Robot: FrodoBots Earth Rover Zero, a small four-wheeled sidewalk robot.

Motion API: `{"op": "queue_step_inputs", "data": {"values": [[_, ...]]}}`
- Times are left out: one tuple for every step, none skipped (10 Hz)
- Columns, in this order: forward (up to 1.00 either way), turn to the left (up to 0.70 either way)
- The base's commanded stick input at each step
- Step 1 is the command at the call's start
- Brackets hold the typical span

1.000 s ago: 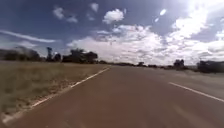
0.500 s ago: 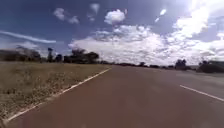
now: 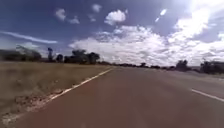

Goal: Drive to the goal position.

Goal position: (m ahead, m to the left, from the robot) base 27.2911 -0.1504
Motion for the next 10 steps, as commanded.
{"op": "queue_step_inputs", "data": {"values": [[1.00,0.00],[1.00,0.00],[1.00,0.00],[1.00,0.00],[1.00,0.00],[1.00,0.00],[1.00,0.00],[1.00,0.00],[1.00,0.00],[1.00,0.00]]}}
